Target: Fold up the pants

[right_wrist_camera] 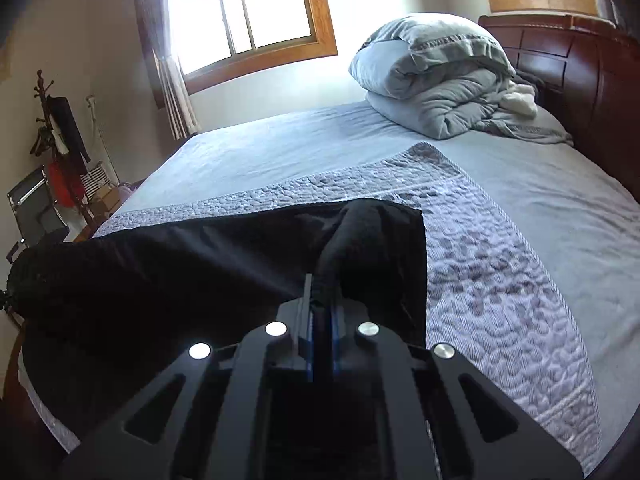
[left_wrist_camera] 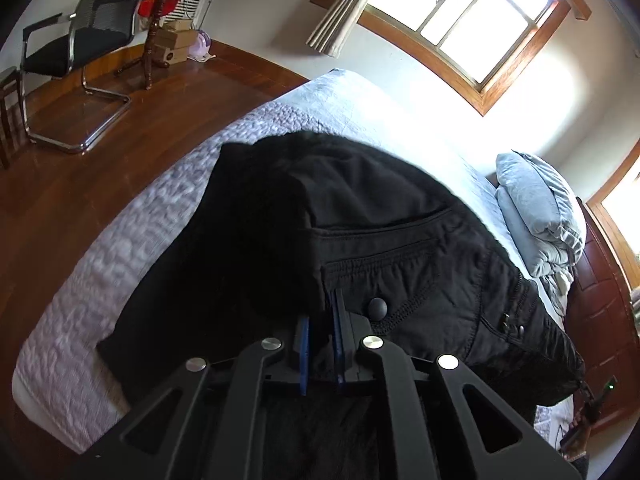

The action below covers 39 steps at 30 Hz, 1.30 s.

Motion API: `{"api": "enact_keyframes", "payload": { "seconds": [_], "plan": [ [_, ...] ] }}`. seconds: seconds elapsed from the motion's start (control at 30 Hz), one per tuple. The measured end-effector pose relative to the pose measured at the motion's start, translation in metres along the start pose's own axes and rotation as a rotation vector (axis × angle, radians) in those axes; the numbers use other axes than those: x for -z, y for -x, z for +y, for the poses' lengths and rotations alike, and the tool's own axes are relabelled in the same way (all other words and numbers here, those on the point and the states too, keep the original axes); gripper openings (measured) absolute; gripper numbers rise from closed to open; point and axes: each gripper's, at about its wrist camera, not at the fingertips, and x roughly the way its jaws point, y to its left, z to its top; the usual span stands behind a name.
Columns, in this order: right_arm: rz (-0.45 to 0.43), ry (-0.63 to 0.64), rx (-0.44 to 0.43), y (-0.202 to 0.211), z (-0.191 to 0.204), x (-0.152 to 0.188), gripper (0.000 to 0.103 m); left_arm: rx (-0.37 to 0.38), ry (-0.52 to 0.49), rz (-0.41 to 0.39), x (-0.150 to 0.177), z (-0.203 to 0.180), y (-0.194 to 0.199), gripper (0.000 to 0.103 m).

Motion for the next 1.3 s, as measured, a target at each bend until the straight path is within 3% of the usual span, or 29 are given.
{"api": "enact_keyframes", "payload": {
  "seconds": [0.17, 0.27, 0.3, 0.33, 0.37, 0.4, 0.43, 0.53, 0.63, 0.67, 0.7, 0.73, 0.8, 0.9, 1.0, 1.13, 1.23, 1.3],
  "plan": [
    [0.054, -0.068, 0.005, 0.017, -0.015, 0.058, 0.005, -0.035, 0.068, 0.041, 0.048, 0.039, 0.003, 0.011],
    [0.130, -0.031, 0.042, 0.016, -0.012, 0.091, 0.009, -0.076, 0.068, 0.057, 0.070, 0.051, 0.003, 0.011],
    [0.154, -0.022, 0.058, 0.015, -0.012, 0.100, 0.017, -0.091, 0.071, 0.063, 0.077, 0.053, 0.003, 0.016],
    [0.170, -0.027, 0.073, 0.017, -0.013, 0.107, 0.035, -0.105, 0.076, 0.066, 0.082, 0.054, 0.004, 0.025],
    [0.187, -0.037, 0.077, 0.019, -0.014, 0.113, 0.047, -0.128, 0.088, 0.061, 0.087, 0.055, 0.008, 0.028],
    [0.190, -0.051, 0.073, 0.024, -0.016, 0.117, 0.061, -0.160, 0.102, 0.049, 0.090, 0.057, 0.012, 0.039],
    [0.180, -0.057, 0.069, 0.030, -0.015, 0.118, 0.061, -0.174, 0.116, 0.042, 0.093, 0.057, 0.017, 0.052],
    [0.152, -0.078, 0.088, 0.055, -0.011, 0.111, 0.068, -0.155, 0.166, -0.010, 0.098, 0.053, 0.045, 0.065],
    [0.064, 0.011, 0.123, 0.086, 0.016, 0.086, 0.075, -0.137, 0.152, -0.060, 0.093, 0.036, 0.067, 0.075],
    [0.031, 0.059, 0.103, 0.093, 0.031, 0.074, 0.078, -0.141, 0.129, -0.068, 0.088, 0.024, 0.071, 0.079],
    [0.017, 0.103, 0.061, 0.097, 0.047, 0.065, 0.087, -0.140, 0.109, -0.074, 0.084, 0.014, 0.073, 0.082],
    [0.019, 0.163, -0.021, 0.097, 0.071, 0.052, 0.091, -0.133, 0.069, -0.081, 0.077, -0.004, 0.073, 0.083],
    [0.038, 0.277, -0.155, 0.089, 0.119, 0.036, 0.091, -0.129, -0.003, -0.071, 0.067, -0.034, 0.068, 0.090],
    [0.084, 0.484, -0.351, 0.062, 0.207, 0.025, 0.090, -0.097, -0.138, -0.046, 0.055, -0.091, 0.050, 0.092],
    [0.175, 0.659, -0.482, 0.015, 0.291, 0.029, 0.090, -0.097, -0.335, 0.028, 0.045, -0.148, 0.021, 0.093],
    [0.295, 0.762, -0.592, -0.039, 0.366, 0.039, 0.090, -0.165, -0.547, 0.106, 0.044, -0.192, -0.015, 0.093],
    [0.352, 0.810, -0.644, -0.071, 0.404, 0.043, 0.090, -0.162, -0.564, 0.112, 0.045, -0.196, -0.027, 0.093],
    [0.441, 0.840, -0.687, -0.093, 0.419, 0.049, 0.090, -0.125, -0.555, 0.139, 0.044, -0.189, -0.034, 0.093]
  ]
}}
